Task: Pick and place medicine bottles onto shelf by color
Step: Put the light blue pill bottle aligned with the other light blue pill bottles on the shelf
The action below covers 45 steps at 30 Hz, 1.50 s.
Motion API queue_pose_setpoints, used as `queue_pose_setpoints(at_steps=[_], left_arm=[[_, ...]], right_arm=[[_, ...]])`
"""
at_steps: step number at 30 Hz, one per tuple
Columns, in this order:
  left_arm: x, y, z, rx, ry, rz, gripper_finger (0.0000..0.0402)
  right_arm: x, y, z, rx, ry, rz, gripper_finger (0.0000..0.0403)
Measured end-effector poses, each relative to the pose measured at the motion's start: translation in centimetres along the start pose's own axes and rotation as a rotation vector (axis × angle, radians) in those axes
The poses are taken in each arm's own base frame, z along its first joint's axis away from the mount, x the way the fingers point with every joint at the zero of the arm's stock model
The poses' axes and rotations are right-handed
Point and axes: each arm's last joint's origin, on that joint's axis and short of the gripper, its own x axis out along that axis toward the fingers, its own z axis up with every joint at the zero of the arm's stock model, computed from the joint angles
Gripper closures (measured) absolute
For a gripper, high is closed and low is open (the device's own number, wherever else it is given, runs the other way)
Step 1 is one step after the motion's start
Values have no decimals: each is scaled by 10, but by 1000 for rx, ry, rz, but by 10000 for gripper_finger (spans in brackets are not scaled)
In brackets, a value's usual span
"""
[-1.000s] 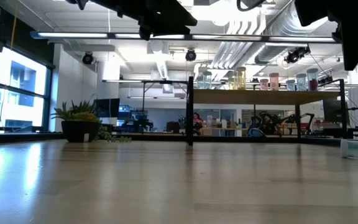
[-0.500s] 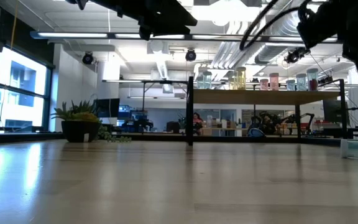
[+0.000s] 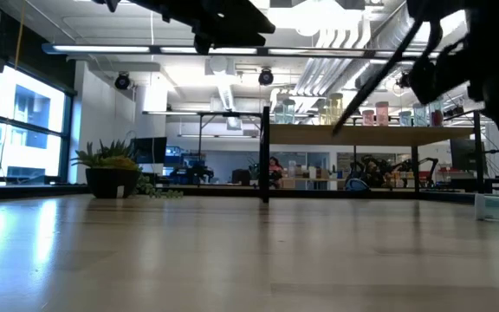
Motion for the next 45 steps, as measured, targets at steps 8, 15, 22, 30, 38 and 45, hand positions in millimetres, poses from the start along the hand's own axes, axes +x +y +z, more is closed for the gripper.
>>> queue_pose_setpoints(at_steps=[8, 15, 22, 30, 38, 45], left_arm=[[0, 0, 0, 0, 0, 0, 197], [0, 0, 0, 0, 0, 1, 197], [0, 0, -1, 5, 12, 0, 197], [-8, 2, -4, 58, 171, -82, 197], [-17, 0, -5, 89, 363, -266, 197], [-21, -5, -9, 53, 421, -435, 197]], right_arm=[[38, -4, -5, 8, 65, 33, 206], [45, -3, -5, -18, 53, 62, 207], [45, -1, -4, -24, 52, 89, 274], [44, 2, -3, -30, 35, 119, 324], [28, 11, 5, -72, -158, 286, 319], [-1, 24, 21, -211, -524, 475, 319]])
